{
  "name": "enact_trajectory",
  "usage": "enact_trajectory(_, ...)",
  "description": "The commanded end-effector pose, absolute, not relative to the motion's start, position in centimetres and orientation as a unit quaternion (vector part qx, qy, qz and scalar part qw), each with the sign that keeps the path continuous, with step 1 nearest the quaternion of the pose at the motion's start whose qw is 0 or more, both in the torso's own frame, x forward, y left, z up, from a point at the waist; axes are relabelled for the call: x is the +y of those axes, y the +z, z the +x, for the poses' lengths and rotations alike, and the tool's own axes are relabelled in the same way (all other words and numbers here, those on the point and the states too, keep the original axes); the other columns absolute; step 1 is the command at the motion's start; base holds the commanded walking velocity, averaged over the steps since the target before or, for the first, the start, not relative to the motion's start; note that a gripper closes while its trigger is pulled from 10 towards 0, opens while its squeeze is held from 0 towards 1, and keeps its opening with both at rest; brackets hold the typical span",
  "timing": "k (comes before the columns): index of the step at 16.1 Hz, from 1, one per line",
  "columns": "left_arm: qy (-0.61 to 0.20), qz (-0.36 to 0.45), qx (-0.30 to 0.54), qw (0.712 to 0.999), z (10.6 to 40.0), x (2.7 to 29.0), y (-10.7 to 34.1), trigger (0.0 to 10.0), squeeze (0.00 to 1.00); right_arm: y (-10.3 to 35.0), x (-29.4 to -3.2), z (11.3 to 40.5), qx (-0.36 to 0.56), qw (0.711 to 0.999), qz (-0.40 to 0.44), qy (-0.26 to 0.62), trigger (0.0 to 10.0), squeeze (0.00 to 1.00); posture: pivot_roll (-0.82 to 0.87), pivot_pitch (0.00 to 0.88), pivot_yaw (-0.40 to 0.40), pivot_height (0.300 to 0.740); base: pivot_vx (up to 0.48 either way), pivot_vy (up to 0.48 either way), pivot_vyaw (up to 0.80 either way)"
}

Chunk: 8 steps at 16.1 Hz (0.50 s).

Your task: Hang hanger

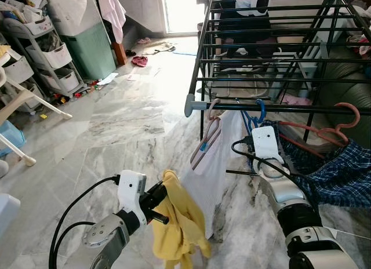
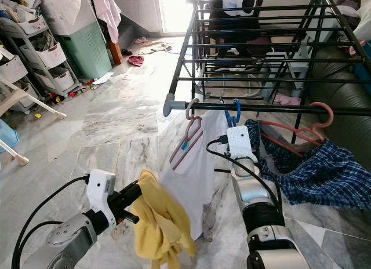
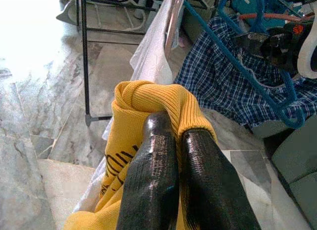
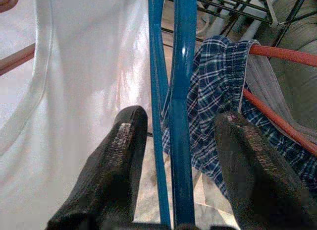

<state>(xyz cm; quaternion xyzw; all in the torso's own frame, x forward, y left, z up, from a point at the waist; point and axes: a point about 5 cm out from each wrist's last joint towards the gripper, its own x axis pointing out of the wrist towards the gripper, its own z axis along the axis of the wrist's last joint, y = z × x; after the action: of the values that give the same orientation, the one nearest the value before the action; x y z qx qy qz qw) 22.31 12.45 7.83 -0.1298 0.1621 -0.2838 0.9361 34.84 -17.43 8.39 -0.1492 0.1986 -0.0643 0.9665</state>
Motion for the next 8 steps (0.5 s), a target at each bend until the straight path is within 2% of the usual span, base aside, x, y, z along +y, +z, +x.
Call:
enact_trajectory(1, -0.278, -0.118, 0.153, 0.941, 22.7, 12.8, 8.2, 10.0, 0.0, 9.3, -17.1, 35.4, 0.191, 0.969, -0.146, -0.06, 0.0, 0.0, -0.05, 0.009, 0.094, 0.74, 0.0, 0.0, 0.0)
enact_trajectory(8, -0.279, -0.114, 0.156, 0.941, 22.8, 12.7, 8.2, 10.0, 0.0, 7.9, -16.6, 34.6, 0.219, 0.96, -0.176, -0.002, 0.0, 0.0, -0.05, 0.008, 0.098, 0.74, 0.0, 0.0, 0.0)
